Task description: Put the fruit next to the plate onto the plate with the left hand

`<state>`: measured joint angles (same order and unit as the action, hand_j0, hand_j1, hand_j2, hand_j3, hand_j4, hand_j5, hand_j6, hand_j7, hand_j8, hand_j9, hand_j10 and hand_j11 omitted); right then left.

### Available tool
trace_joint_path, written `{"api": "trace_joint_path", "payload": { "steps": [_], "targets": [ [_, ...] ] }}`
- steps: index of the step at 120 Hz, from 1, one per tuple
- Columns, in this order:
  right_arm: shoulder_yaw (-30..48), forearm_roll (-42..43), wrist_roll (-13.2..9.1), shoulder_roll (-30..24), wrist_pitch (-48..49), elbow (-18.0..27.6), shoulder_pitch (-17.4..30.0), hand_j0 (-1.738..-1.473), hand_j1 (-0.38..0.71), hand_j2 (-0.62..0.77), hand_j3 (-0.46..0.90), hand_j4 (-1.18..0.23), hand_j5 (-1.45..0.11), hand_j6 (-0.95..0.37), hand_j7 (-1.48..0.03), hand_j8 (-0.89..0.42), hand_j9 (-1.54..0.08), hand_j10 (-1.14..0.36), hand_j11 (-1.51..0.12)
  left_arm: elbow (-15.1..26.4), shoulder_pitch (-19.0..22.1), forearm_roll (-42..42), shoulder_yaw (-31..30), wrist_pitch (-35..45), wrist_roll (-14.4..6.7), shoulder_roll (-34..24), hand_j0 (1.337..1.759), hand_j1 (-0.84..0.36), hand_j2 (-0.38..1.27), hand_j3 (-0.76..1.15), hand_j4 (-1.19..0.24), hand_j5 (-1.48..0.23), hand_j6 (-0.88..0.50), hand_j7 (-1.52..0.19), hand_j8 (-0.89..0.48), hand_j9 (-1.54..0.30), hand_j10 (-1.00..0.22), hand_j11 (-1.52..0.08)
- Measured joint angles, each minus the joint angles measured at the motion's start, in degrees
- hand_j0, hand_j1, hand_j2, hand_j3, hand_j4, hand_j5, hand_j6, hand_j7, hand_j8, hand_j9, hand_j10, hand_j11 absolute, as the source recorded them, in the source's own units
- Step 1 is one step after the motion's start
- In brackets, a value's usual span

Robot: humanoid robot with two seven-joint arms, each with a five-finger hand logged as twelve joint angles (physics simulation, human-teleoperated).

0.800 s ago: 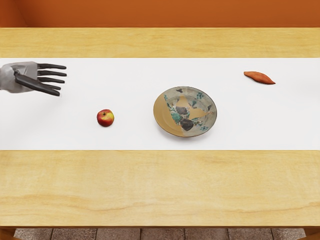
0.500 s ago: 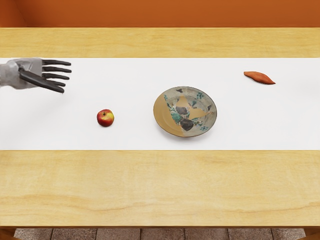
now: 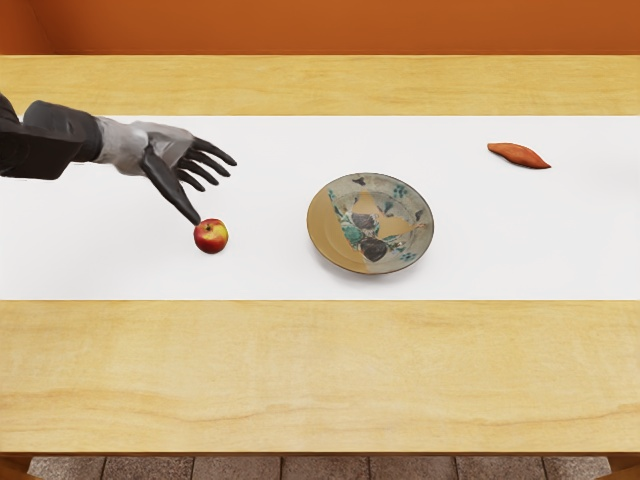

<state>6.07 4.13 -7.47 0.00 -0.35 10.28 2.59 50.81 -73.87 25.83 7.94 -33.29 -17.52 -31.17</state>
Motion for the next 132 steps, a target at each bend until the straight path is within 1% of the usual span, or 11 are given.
{"api": "trace_joint_path", "payload": {
  "steps": [7,12,16,26,40,48,66,78,86,109,132],
  "targets": [
    [0.0,0.0,0.0,0.0,0.0,0.0,0.0,-1.658,-0.32,-0.01,0.0,-0.03,-0.03,-0.03,-0.03,-0.03,-0.03,-0.03,-0.03,3.2,-4.7,3.0,-4.5,4.4,-0.1,-0.1,1.658,0.05,0.05,0.0,-0.25,-0.32,-0.25,-0.32,-0.25,-0.32,-0.25,-0.32],
    [0.0,0.0,0.0,0.0,0.0,0.0,0.0,-1.658,-0.32,-0.01,0.0,-0.03,-0.03,-0.03,-0.03,-0.03,-0.03,-0.03,-0.03,6.1,-11.5,4.6,-10.8,10.2,-0.1,-0.5,1.658,0.05,0.05,0.0,-0.25,-0.32,-0.25,-0.32,-0.25,-0.32,-0.25,-0.32],
    [0.0,0.0,0.0,0.0,0.0,0.0,0.0,-1.658,-0.32,-0.01,0.0,-0.03,-0.03,-0.03,-0.03,-0.03,-0.03,-0.03,-0.03,8.6,-15.0,5.5,-16.3,15.5,-0.2,-0.5,1.658,0.05,0.05,0.0,-0.25,-0.32,-0.25,-0.32,-0.25,-0.32,-0.25,-0.32],
    [0.0,0.0,0.0,0.0,0.0,0.0,0.0,-1.658,-0.32,-0.01,0.0,-0.03,-0.03,-0.03,-0.03,-0.03,-0.03,-0.03,-0.03,13.4,-19.3,6.7,-27.2,25.4,-0.2,0.1,1.658,0.05,0.05,0.0,-0.25,-0.32,-0.25,-0.32,-0.25,-0.32,-0.25,-0.32],
    [0.0,0.0,0.0,0.0,0.0,0.0,0.0,-1.658,-0.32,-0.01,0.0,-0.03,-0.03,-0.03,-0.03,-0.03,-0.03,-0.03,-0.03,17.9,-24.8,7.1,-40.4,35.0,-0.5,4.9,1.658,0.05,0.05,0.0,-0.25,-0.32,-0.25,-0.32,-0.25,-0.32,-0.25,-0.32],
    [0.0,0.0,0.0,0.0,0.0,0.0,0.0,-1.658,-0.32,-0.01,0.0,-0.03,-0.03,-0.03,-0.03,-0.03,-0.03,-0.03,-0.03,20.0,-25.5,7.0,-44.7,38.3,-2.0,6.2,1.658,0.05,0.05,0.0,-0.25,-0.32,-0.25,-0.32,-0.25,-0.32,-0.25,-0.32],
    [0.0,0.0,0.0,0.0,0.0,0.0,0.0,-1.658,-0.32,-0.01,0.0,-0.03,-0.03,-0.03,-0.03,-0.03,-0.03,-0.03,-0.03,24.3,-30.1,4.8,-51.4,41.4,-5.1,10.6,1.658,0.05,0.05,0.0,-0.25,-0.32,-0.25,-0.32,-0.25,-0.32,-0.25,-0.32],
    [0.0,0.0,0.0,0.0,0.0,0.0,0.0,-1.658,-0.32,-0.01,0.0,-0.03,-0.03,-0.03,-0.03,-0.03,-0.03,-0.03,-0.03,25.3,-31.1,2.8,-54.0,42.0,-6.3,14.7,1.658,0.05,0.05,0.0,-0.25,-0.32,-0.25,-0.32,-0.25,-0.32,-0.25,-0.32],
    [0.0,0.0,0.0,0.0,0.0,0.0,0.0,-1.658,-0.32,-0.01,0.0,-0.03,-0.03,-0.03,-0.03,-0.03,-0.03,-0.03,-0.03,26.1,-31.0,2.2,-54.8,42.1,-7.4,14.9,1.658,0.05,0.05,0.0,-0.25,-0.32,-0.25,-0.32,-0.25,-0.32,-0.25,-0.32],
    [0.0,0.0,0.0,0.0,0.0,0.0,0.0,-1.658,-0.32,-0.01,0.0,-0.03,-0.03,-0.03,-0.03,-0.03,-0.03,-0.03,-0.03,27.8,-30.0,1.5,-56.0,44.7,-8.4,18.9,1.658,0.05,0.05,0.0,-0.25,-0.32,-0.25,-0.32,-0.25,-0.32,-0.25,-0.32],
    [0.0,0.0,0.0,0.0,0.0,0.0,0.0,-1.658,-0.32,-0.01,0.0,-0.03,-0.03,-0.03,-0.03,-0.03,-0.03,-0.03,-0.03,27.1,-27.5,1.5,-56.6,49.8,-8.6,21.6,1.658,0.05,0.05,0.0,-0.25,-0.32,-0.25,-0.32,-0.25,-0.32,-0.25,-0.32]
  ]
}}
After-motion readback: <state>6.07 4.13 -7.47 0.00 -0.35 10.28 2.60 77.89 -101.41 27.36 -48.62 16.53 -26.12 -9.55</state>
